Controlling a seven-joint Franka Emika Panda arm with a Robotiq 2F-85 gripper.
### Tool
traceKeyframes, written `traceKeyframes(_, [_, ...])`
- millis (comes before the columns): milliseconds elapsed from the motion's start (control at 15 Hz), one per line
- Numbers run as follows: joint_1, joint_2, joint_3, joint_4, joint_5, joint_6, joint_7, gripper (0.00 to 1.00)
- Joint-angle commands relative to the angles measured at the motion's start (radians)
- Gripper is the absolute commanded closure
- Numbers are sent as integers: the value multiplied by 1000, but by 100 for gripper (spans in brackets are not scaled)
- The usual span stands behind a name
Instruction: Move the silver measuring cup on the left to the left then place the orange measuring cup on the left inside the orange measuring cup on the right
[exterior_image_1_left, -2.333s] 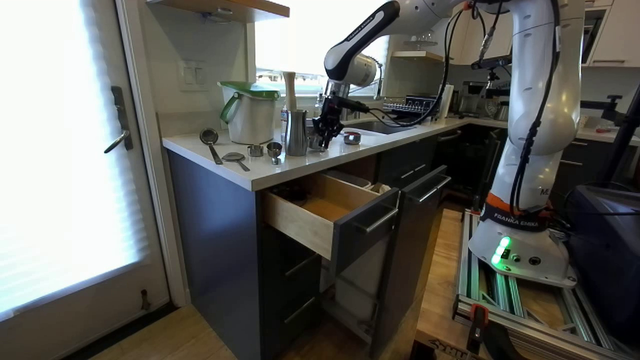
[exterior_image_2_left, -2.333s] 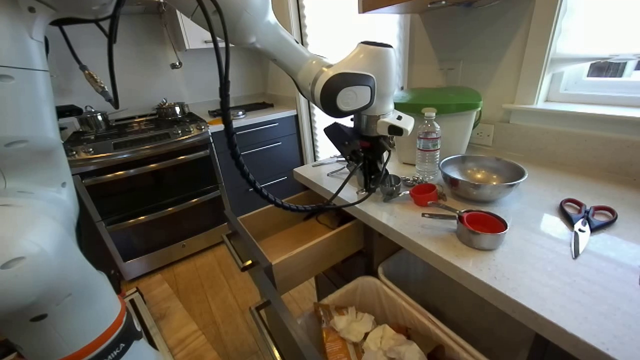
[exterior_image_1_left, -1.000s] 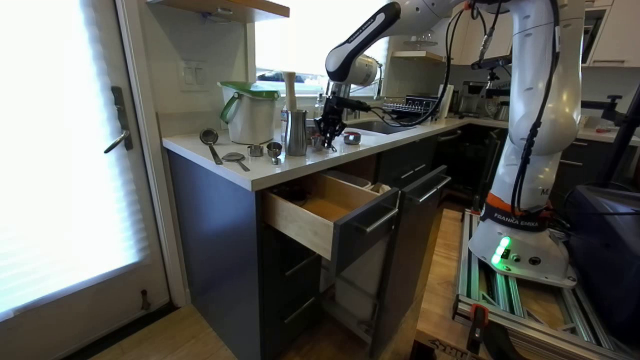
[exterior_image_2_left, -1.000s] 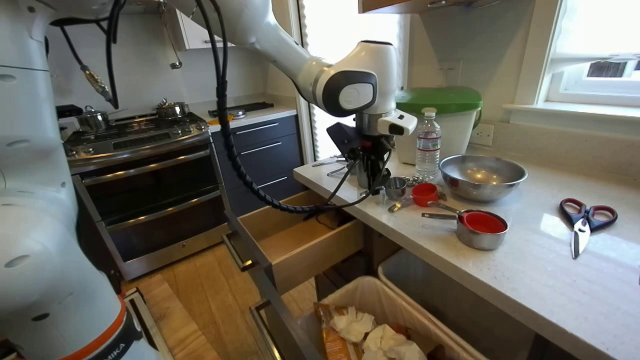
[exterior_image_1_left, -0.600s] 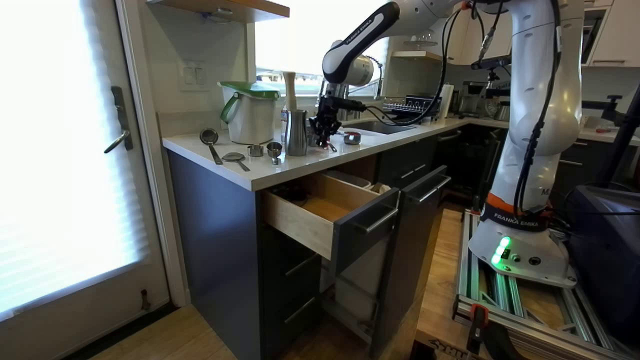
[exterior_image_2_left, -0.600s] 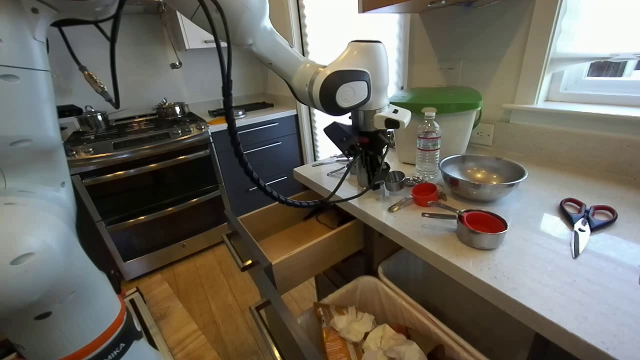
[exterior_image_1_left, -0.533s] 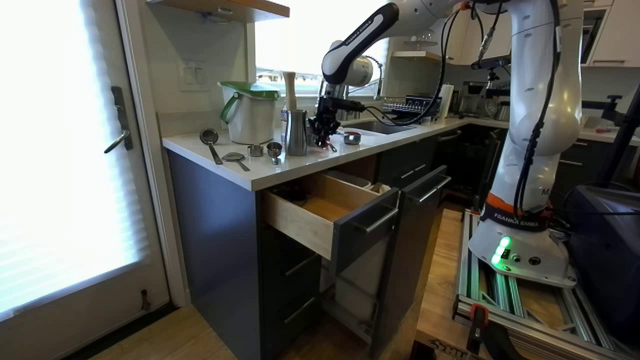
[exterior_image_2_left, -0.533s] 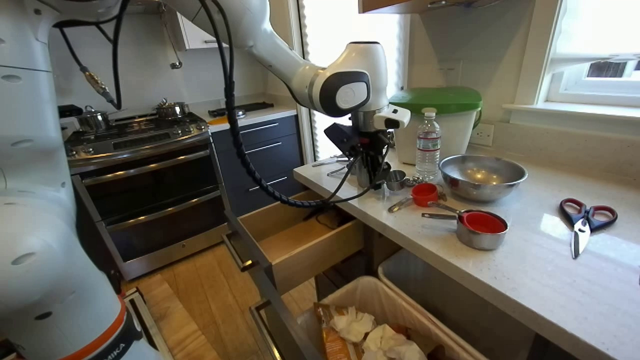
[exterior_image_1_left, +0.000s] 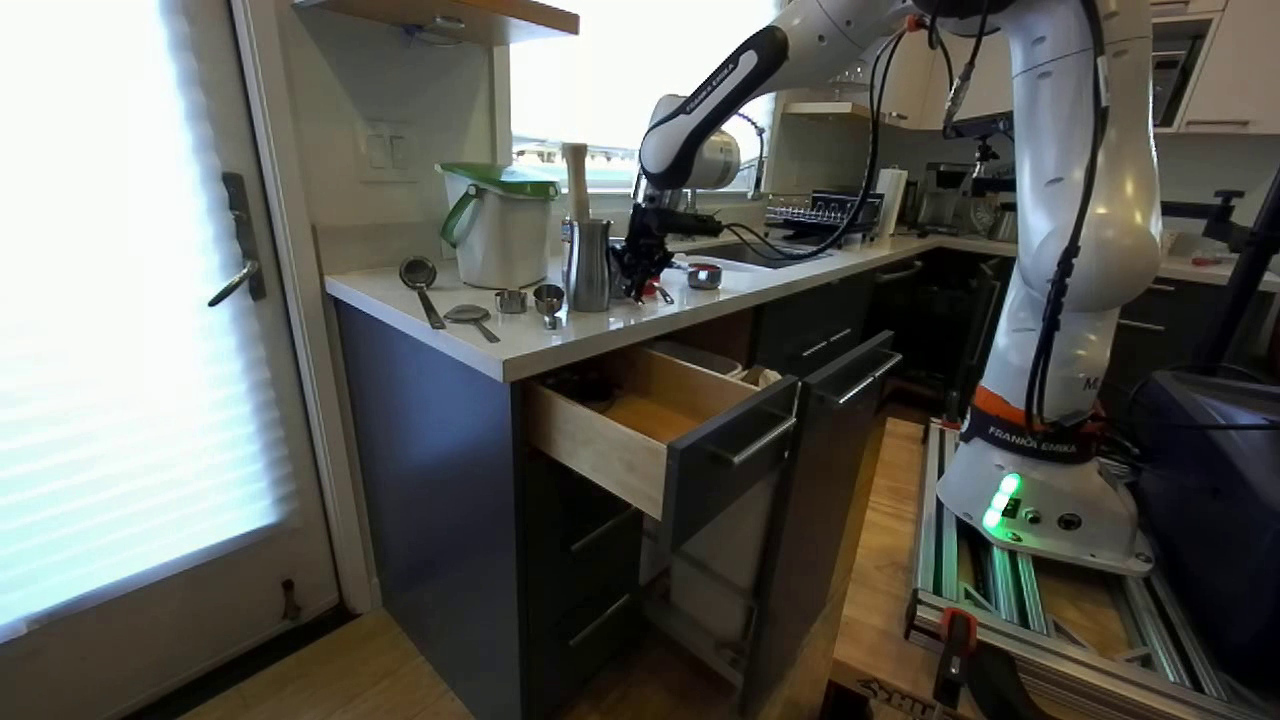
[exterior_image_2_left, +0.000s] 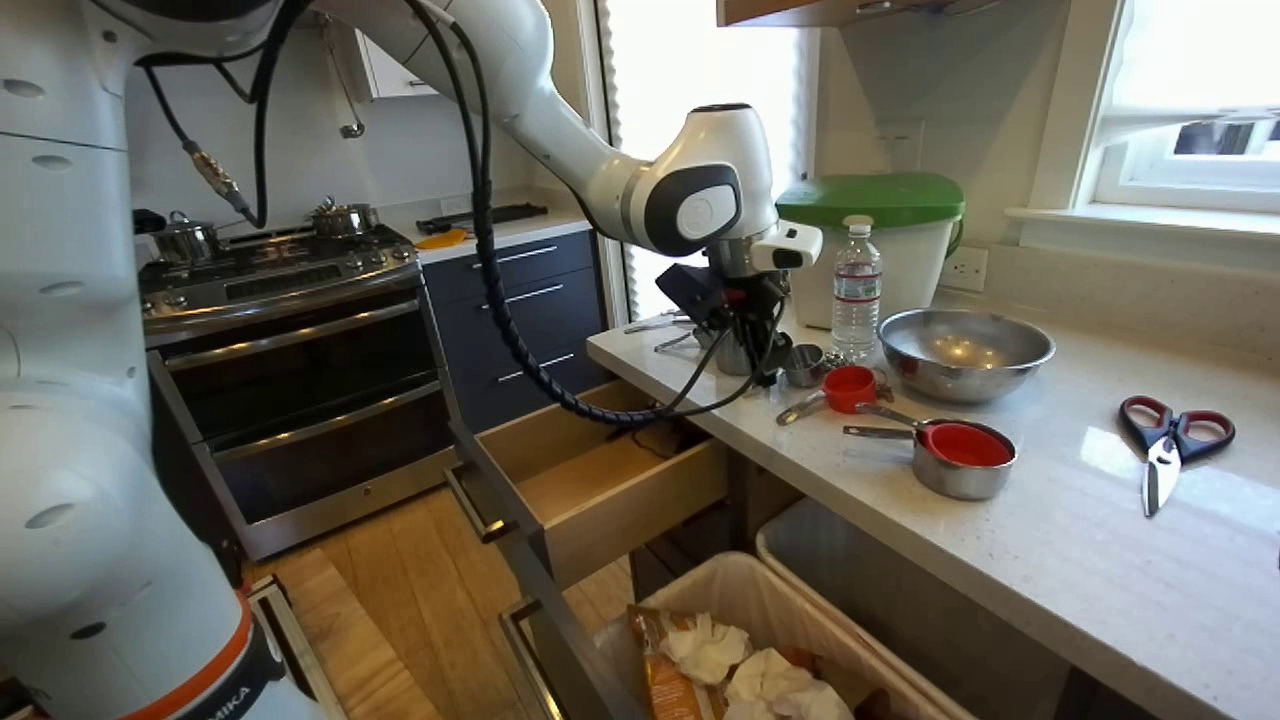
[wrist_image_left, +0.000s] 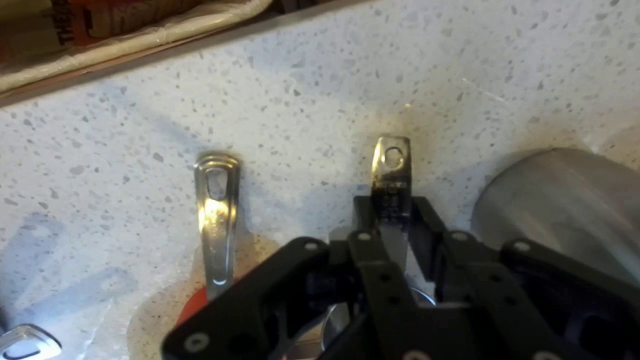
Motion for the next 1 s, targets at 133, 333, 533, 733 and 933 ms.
traceKeyframes(133, [11,24,-14,-1,-27,36,37,39])
traceKeyframes(333, [4,17,-11,-7,-13,36,25,18])
traceKeyframes(533, [-8,-15,-6,-25,5,13,1,1])
traceKeyframes(733, [-24,-49,-2,-44,30,3,-20,8])
traceKeyframes(933, [-30,-70,-9,-57,36,5,-16,16])
